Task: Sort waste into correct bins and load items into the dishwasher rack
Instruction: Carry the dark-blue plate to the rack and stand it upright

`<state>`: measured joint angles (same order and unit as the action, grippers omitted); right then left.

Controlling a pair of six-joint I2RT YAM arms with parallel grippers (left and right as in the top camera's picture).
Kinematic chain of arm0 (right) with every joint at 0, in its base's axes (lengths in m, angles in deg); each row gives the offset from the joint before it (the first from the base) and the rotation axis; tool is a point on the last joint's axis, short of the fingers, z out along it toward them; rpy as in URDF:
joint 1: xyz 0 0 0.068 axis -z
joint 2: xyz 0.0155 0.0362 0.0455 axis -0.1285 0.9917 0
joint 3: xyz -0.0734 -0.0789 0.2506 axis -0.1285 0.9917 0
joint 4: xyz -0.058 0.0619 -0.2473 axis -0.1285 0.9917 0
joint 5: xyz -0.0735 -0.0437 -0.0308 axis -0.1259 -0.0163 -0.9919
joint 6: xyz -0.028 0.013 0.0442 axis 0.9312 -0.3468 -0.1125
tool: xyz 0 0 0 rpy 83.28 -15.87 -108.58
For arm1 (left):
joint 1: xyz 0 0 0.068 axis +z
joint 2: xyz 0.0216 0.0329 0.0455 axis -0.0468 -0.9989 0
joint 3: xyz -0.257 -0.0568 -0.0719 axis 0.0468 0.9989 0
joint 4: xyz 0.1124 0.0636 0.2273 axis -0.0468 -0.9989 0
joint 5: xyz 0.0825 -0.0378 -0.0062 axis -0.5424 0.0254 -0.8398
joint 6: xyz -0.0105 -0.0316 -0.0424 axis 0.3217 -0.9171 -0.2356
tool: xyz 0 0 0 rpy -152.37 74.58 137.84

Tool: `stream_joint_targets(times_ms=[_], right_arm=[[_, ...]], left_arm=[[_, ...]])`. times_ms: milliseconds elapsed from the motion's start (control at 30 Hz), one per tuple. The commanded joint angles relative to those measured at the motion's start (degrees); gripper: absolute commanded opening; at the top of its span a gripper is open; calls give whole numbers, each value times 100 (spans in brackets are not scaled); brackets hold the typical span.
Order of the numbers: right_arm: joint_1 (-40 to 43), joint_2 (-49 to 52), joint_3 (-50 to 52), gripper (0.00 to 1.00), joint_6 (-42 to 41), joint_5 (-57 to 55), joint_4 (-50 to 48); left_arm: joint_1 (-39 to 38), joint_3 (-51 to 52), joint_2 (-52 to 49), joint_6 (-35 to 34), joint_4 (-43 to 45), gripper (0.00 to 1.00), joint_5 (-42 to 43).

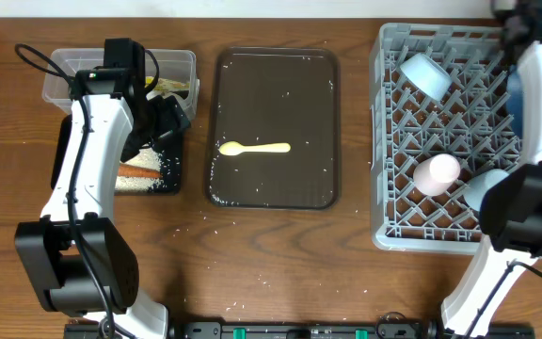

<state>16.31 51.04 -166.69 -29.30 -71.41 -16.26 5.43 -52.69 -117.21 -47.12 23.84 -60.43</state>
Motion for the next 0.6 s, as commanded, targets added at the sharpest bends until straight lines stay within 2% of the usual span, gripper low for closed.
stream_joint_targets(times_ms=[0,133,200,333,567], right_arm=[[-208,66,2,45,-575,83,46],[-321,66,2,65,-1370,450,66],[-323,66,0,80,-1635,651,66],[-323,39,-2,97,-2048,975,87],[-326,-308,-4,99,-2179,1519,284]], left_arm=[[9,-2,2,7,-13,96,-92],[9,-2,2,4,-13,96,-92],[9,-2,2,7,-13,96,-92],[9,-2,2,7,-13,96,-92],[9,-2,2,4,-13,96,-92]])
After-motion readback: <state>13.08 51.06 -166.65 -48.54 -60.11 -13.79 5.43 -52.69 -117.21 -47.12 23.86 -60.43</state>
